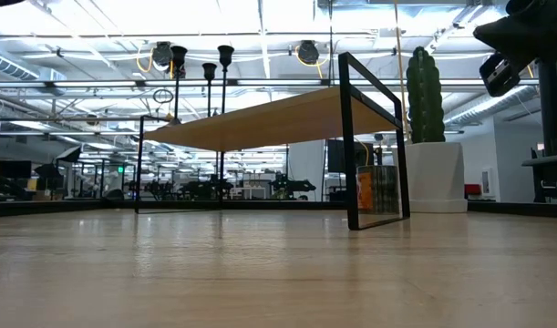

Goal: Pick & Place candle stick holders
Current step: Put the brown scented candle on the shelf

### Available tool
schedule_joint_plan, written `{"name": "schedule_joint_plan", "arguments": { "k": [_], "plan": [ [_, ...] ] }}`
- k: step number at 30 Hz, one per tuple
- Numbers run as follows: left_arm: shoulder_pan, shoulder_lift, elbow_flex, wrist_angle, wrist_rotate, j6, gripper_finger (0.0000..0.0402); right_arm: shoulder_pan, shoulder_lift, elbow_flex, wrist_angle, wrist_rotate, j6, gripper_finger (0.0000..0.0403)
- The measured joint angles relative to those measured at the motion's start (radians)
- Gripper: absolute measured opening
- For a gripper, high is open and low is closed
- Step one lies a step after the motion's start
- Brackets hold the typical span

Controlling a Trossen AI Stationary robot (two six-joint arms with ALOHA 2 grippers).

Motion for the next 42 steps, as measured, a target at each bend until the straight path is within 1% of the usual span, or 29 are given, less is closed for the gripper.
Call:
{"name": "schedule_joint_plan", "arguments": {
  "k": [4,9,13,15,24,29,33,37,40,42],
  "plan": [
    [0.0,-0.002,-0.017,0.048,0.001,0.005,0.0168,0.0,0.0,0.0,0.0,0.0,0.001,0.0],
    [-0.001,-0.002,-0.019,0.063,-0.035,0.006,0.0091,0.0,0.0,0.0,0.0,0.0,0.001,0.0],
    [0.0,-0.001,-0.019,0.069,-0.043,0.006,0.003,0.0,0.0,0.0,0.0,0.0,0.001,0.0],
    [0.0,-0.001,-0.019,0.063,-0.045,0.016,0.0011,0.0,0.0,0.0,0.0,0.0,0.001,0.0],
    [0.0,-0.009,-0.005,0.063,-0.108,0.05,0.0005,0.0,0.0,0.0,0.0,0.001,0.019,0.0],
    [0.0,-0.043,0.018,0.066,-0.165,0.063,0.0004,0.0,0.0,0.0,-0.001,0.001,0.019,0.0],
    [0.019,-0.063,0.051,0.058,-0.206,0.106,0.0003,0.0,0.0,0.0,-0.001,0.001,0.019,0.0],
    [0.073,-0.067,0.125,0.06,-0.241,0.218,0.0002,0.0,0.0,0.0,-0.001,0.005,0.019,0.0],
    [0.126,-0.067,0.202,0.058,-0.296,0.353,0.0002,0.0,0.0,0.0,-0.001,0.005,0.019,0.0],
    [0.17,-0.067,0.256,0.064,-0.311,0.451,0.0002,0.0,0.0,0.0,-0.001,0.005,0.019,0.0]
  ]
}}
